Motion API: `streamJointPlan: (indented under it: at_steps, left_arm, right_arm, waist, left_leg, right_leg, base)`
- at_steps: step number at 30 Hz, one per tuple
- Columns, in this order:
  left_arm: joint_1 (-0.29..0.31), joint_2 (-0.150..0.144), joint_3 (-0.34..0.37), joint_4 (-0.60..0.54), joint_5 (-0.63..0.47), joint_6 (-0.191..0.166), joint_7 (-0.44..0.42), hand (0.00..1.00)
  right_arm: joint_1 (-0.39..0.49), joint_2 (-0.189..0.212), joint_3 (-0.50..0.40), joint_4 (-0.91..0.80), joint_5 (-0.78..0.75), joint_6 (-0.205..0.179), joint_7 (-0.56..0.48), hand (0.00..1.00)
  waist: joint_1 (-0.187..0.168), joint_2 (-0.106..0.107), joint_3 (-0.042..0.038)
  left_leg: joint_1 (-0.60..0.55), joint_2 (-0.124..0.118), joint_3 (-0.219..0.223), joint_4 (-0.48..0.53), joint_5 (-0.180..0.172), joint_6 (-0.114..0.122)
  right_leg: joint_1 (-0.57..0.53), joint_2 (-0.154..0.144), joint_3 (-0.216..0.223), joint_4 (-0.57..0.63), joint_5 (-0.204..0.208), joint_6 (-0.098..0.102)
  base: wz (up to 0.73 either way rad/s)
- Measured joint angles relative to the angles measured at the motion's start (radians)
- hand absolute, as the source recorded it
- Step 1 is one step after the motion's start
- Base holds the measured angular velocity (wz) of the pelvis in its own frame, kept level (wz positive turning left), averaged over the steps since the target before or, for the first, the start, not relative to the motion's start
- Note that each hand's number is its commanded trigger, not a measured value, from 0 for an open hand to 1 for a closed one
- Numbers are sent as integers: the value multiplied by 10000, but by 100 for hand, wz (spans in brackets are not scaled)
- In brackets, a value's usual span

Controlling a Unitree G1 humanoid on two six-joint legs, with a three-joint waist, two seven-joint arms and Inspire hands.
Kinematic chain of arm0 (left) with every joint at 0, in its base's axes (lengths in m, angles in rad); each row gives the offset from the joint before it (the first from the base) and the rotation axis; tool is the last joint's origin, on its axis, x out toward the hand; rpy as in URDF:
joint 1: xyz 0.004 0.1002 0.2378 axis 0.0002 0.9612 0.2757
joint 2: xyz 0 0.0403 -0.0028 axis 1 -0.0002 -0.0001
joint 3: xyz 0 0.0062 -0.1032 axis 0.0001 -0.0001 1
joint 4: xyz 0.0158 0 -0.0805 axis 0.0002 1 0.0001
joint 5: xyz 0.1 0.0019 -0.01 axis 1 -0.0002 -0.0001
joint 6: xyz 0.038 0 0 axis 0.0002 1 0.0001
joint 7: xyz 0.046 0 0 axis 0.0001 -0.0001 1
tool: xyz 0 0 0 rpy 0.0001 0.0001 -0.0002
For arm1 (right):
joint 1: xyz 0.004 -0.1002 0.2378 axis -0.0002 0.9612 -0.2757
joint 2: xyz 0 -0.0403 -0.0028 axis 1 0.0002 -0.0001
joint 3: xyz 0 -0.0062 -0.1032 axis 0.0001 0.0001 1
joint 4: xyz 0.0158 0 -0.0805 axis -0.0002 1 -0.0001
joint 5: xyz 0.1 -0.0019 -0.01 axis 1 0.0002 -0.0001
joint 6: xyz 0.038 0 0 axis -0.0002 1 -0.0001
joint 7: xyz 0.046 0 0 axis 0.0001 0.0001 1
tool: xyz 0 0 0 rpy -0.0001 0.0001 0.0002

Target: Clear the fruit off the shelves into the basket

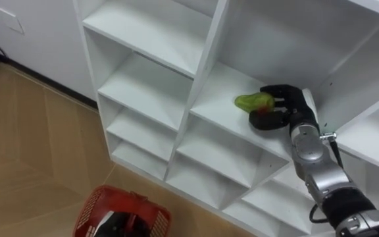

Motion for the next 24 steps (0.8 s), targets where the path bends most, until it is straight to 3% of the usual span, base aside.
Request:
streamJointPlan:
  at_steps: [7,12,19,23,24]
  left_arm:
    - [-99,-95,29,154,3,-10,-5,100]
    - [-221,-245,28,154,-10,-111,18,100]
    - [-220,-301,22,154,-292,-240,212,100]
    - [-218,-406,30,141,-349,-264,345,100]
    - [-226,-439,30,131,-392,-265,381,100]
  right_arm:
    - [476,62,28,-1221,-219,80,-24,100]
    - [907,307,26,-2036,-242,-45,-18,100]
    - [1742,370,38,-3275,-450,-142,368,100]
    - [2627,378,39,-4160,-1135,-135,696,100]
    - [2955,389,54,-4638,-1344,-143,817,100]
  waist:
    - [-146,66,28]
    - [-282,432,-5]
    - [-569,712,-39]
    - [-785,843,-48]
    - [-827,907,-85]
  left_leg:
    - [-10,4,-6,39,0,0]
    - [153,2,34,12,16,26]
    - [247,42,278,-13,20,33]
    - [526,115,585,-149,15,35]
    - [542,134,660,-181,14,37]
  right_leg:
    - [-22,-2,36,-13,0,0]
    - [83,-79,168,-10,-1,2]
    - [80,-107,418,-11,-4,7]
    - [209,-53,598,10,-3,8]
    - [206,-33,627,8,0,8]
  base:
    - [0]
    - [-1]
    - [-10]
    - [-16]
    - [-20]
